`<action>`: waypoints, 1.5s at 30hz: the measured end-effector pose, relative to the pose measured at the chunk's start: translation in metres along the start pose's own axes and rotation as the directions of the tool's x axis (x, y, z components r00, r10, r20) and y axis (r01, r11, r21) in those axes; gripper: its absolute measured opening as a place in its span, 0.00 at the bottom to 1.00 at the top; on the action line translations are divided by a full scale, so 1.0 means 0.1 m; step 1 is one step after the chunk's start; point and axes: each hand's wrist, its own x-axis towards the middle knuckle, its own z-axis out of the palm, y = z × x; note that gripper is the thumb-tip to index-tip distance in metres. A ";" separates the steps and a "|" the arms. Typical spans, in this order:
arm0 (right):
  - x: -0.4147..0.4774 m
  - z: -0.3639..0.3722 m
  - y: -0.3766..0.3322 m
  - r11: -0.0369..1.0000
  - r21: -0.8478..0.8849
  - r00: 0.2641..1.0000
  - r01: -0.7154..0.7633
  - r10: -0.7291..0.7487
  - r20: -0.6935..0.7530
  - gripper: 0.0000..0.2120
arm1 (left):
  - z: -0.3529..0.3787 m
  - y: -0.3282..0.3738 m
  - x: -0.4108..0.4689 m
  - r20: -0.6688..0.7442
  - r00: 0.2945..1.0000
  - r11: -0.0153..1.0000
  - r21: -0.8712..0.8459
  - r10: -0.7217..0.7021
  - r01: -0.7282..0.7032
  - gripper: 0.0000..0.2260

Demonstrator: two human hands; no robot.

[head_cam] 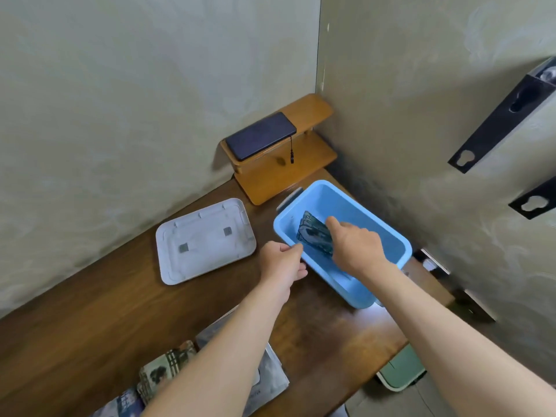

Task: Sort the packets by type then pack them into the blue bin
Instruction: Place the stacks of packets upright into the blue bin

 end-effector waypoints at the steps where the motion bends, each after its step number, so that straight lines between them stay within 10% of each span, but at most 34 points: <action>1: 0.03 0.03 0.00 1.000 0.012 1.000 0.000 0.000 0.005 0.16 | 0.00 0.00 0.01 0.008 1.000 1.000 -0.006 -0.005 0.005 0.06; 8: 0.05 0.25 -0.10 0.989 0.110 0.993 0.096 -0.103 0.056 0.09 | -0.02 -0.02 0.08 0.094 0.994 0.996 -0.061 -0.055 0.061 0.08; 16: -0.02 0.28 0.08 0.765 0.639 0.959 -0.075 -0.121 0.257 0.13 | -0.11 -0.07 0.13 0.165 0.985 0.994 -0.088 -0.048 0.063 0.08; 32: 0.12 0.21 -0.14 0.489 0.772 0.876 -0.406 -0.033 0.481 0.27 | -0.24 -0.15 0.17 0.212 0.975 0.994 -0.075 -0.063 0.081 0.12; 45: 0.12 0.28 -0.34 0.544 0.745 0.865 -0.385 -0.069 0.498 0.26 | -0.21 -0.17 0.20 0.330 0.941 0.995 -0.036 -0.071 0.088 0.08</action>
